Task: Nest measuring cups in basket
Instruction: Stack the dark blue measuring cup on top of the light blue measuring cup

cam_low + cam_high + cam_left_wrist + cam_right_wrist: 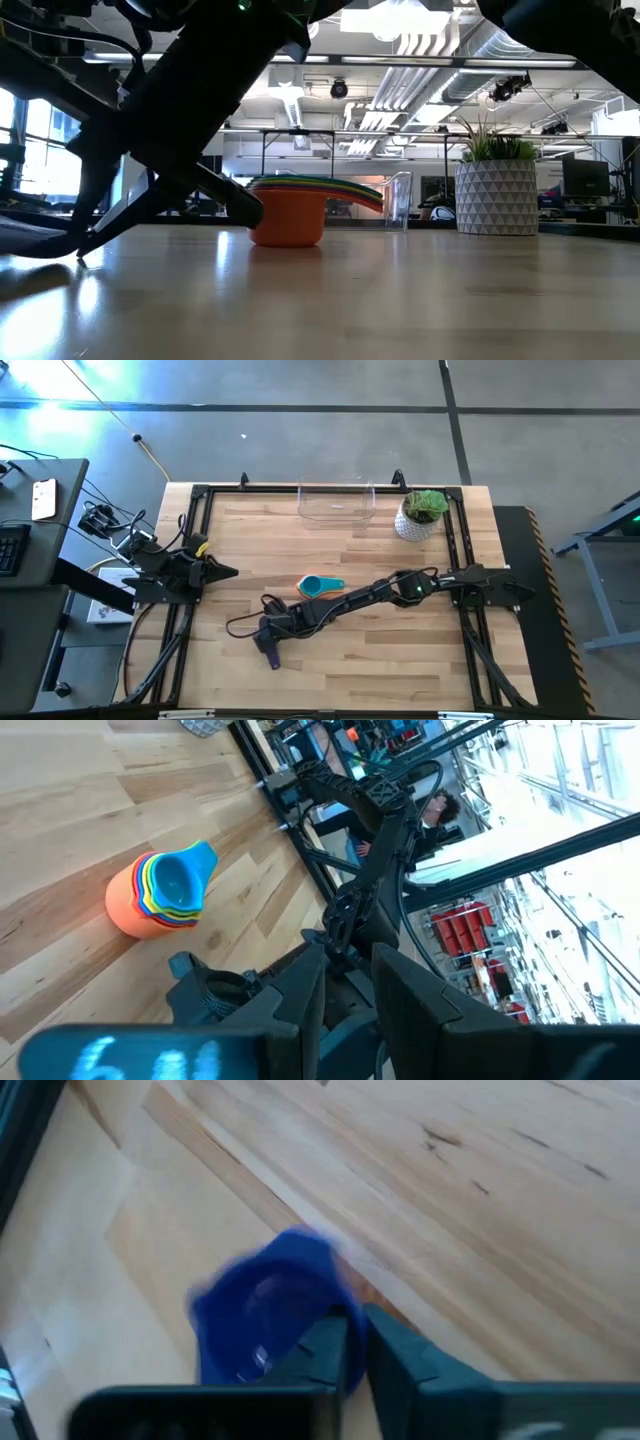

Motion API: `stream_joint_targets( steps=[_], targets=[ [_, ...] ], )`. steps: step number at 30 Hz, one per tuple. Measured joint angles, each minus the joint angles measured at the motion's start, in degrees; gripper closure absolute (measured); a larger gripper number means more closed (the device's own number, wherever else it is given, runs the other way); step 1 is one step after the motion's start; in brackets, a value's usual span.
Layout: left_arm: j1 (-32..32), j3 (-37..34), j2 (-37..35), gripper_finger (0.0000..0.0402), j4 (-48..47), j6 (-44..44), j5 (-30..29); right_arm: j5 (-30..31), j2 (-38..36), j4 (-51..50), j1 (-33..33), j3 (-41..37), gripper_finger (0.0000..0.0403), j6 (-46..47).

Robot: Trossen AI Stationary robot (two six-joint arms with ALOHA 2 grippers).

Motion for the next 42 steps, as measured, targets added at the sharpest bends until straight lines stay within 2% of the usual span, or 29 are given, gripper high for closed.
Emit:
stream_joint_targets(
  steps=[2, 6, 20, 24, 27, 35, 42],
  targets=[
    [-0.01, 0.0, 0.0, 0.0326, 0.0, -0.01, 0.0, -0.42, 0.01, -0.08, -0.05, -0.01, 0.0395, -1.45],
    [0.0, 0.0, 0.0, 0.0326, 0.0, 0.0, 0.0, -1.54, -0.14, -0.97, -0.43, 0.06, 0.0393, -2.78],
    [0.01, 0.0, 0.0, 0.0326, -0.95, 0.0, -0.13, -11.74, -8.23, -6.81, -4.62, 0.09, 0.0401, -25.2],
    [0.01, 0.0, 0.02, 0.0326, -1.34, 0.0, -0.13, -13.54, -11.68, -11.76, -6.91, 0.11, 0.0401, -31.98],
    [0.01, 0.0, 0.02, 0.0326, -1.4, 0.0, -0.16, -13.52, -14.23, -17.68, -8.57, 0.11, 0.0402, -38.73],
    [0.0, 0.0, 0.02, 0.0326, -1.96, 0.0, -0.31, -12.41, -19.68, -32.23, -11.53, 0.2, 0.0402, -63.59],
    [-0.01, 0.0, 0.06, 0.0326, -1.75, -0.54, -1.92, -12.61, -20.27, -38.29, -13.29, -0.1, 0.0402, -82.41]
  ],
)
